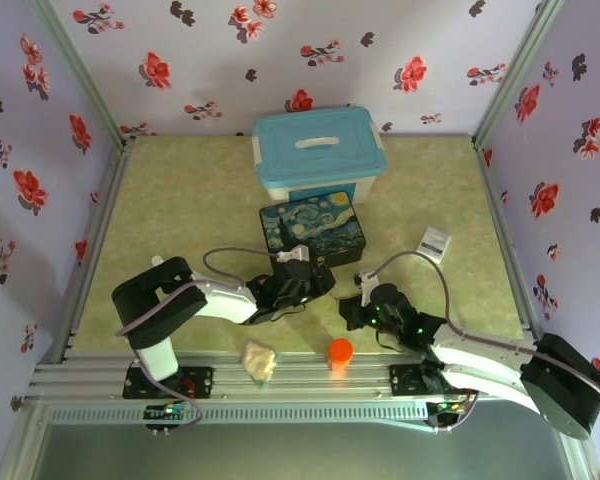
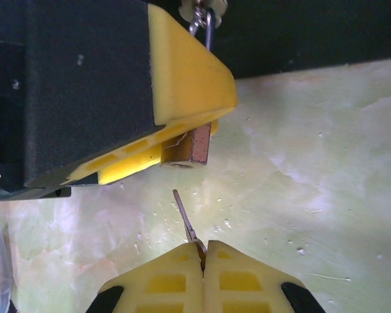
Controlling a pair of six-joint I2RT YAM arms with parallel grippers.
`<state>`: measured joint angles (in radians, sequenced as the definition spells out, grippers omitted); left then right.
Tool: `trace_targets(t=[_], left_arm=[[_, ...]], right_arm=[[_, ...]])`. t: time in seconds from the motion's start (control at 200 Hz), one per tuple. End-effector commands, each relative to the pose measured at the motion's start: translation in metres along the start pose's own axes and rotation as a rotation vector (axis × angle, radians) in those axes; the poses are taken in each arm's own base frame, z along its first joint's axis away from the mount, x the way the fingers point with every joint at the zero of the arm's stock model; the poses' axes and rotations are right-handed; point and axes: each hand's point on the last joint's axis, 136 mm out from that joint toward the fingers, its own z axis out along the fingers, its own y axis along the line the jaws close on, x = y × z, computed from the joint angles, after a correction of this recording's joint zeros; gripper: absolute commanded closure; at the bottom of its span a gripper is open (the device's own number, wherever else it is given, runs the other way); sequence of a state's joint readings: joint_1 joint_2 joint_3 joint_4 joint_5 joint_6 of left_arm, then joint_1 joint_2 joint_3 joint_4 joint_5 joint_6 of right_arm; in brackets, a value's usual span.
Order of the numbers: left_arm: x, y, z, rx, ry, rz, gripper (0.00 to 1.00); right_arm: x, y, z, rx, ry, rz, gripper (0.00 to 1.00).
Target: Unlock a padlock with a key
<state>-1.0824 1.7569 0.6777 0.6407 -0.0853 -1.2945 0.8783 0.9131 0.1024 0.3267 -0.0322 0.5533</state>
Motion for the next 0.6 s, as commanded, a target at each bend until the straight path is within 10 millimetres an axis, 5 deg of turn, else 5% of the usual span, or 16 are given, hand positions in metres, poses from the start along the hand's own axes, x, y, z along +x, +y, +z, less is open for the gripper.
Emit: trace_targets(t=[0.0,0.165,0.435,0.595], left_arm=[[-0.002,-0.018,0.003,0.086,-0.013,-0.103,0.95],[-0.005,-0.021,0.001,0.064,-0.03,-0.085,0.95],[-0.011,-0.018,0.002,0.07,-0.086,-0.105,1.0],[-0.007,-0.008,0.011,0.037,-0.085,-0.08,1.0]], right_arm=[[-0.01,-0.009,-0.006,0.043,-0.077,0.023,1.0],[-0.014,-0.018,-0.014,0.081,-0.127,0.05,1.0],[-0.017,-0.006,-0.013,0.021,-0.106,0.219,1.0],[-0.004,-0.031,-0.013,0.155,-0.034,0.329,1.0]])
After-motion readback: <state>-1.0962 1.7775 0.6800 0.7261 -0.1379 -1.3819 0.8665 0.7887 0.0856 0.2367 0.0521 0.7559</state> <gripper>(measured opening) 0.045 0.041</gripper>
